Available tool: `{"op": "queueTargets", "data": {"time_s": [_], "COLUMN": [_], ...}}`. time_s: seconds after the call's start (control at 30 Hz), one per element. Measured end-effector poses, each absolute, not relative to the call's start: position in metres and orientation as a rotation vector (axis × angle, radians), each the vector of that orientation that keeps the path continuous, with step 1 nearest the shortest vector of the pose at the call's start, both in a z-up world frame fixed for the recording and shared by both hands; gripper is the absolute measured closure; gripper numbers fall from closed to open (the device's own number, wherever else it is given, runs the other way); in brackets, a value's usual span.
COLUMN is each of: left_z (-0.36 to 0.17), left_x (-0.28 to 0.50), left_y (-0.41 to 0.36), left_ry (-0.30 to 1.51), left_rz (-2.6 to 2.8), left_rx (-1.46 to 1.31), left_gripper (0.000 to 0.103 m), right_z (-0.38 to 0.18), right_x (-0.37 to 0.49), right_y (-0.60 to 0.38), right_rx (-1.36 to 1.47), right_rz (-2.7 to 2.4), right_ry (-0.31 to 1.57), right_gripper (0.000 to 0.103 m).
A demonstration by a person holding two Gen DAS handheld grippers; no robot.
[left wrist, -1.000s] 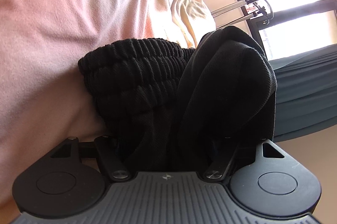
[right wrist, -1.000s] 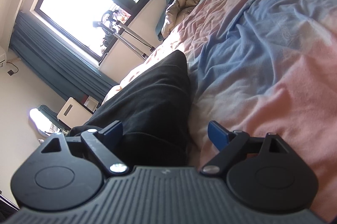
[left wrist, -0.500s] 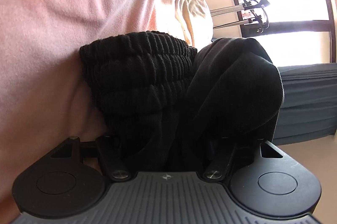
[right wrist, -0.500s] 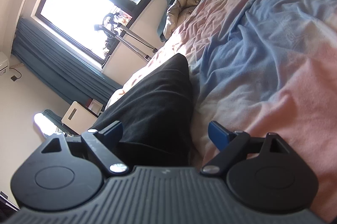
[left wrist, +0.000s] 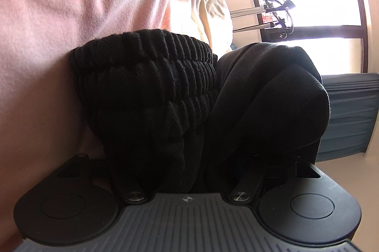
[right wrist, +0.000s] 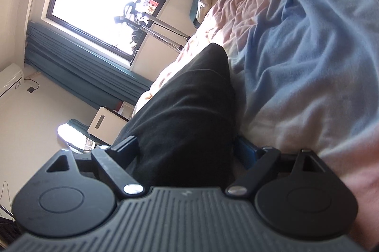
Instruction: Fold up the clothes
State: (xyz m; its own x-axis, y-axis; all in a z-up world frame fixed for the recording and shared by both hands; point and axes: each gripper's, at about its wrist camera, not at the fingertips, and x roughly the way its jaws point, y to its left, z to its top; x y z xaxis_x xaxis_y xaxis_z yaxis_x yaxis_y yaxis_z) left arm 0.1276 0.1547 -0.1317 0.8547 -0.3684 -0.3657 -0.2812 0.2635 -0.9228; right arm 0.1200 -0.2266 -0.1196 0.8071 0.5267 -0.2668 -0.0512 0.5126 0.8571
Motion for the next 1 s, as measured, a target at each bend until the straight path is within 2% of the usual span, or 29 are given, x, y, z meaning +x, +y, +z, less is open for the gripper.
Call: {"op": "queueTargets", "data": {"time_s": [0.23, 0.5, 0.6, 0.63, 0.7, 0.73, 0.8, 1.0], "left_z": [-0.135, -0.132, -0.128, -0.127, -0.122, -0.118, -0.108, -0.063], "left_x": [0.128, 0.127, 0.132, 0.133, 0.133, 0.132, 0.13, 0.12], "left_y": [0.155, 0.146, 0.143, 0.143, 0.142, 0.141, 0.139, 0.125], "left_ry": [0.551, 0.529, 0.52, 0.518, 0.513, 0.508, 0.497, 0.458], "left_rz": [-0.059, -0.05, -0.048, -0.05, -0.063, -0.067, -0.073, -0.112], "left_rx": [-1.339, -1.287, -1.252, -1.238, -1.215, -1.201, -1.165, -1.085], "left_gripper": [0.03, 0.029, 0.034, 0.038, 0.057, 0.06, 0.069, 0.072], "right_z": [-0.113, -0.129, -0.124, -0.123, -0.117, -0.112, -0.097, -0.039], "right_x": [0.138, 0.16, 0.16, 0.159, 0.156, 0.155, 0.152, 0.13], "right_y": [-0.222, -0.221, -0.214, -0.214, -0.214, -0.212, -0.209, -0.215], "right_rx": [0.931, 0.977, 0.93, 0.925, 0.907, 0.887, 0.854, 0.82], "right_rz": [0.476, 0.49, 0.468, 0.458, 0.435, 0.427, 0.413, 0.423], "right_ry": [0.52, 0.592, 0.596, 0.591, 0.569, 0.561, 0.54, 0.416], "right_gripper": [0.011, 0.014, 0.025, 0.036, 0.051, 0.055, 0.059, 0.063]}}
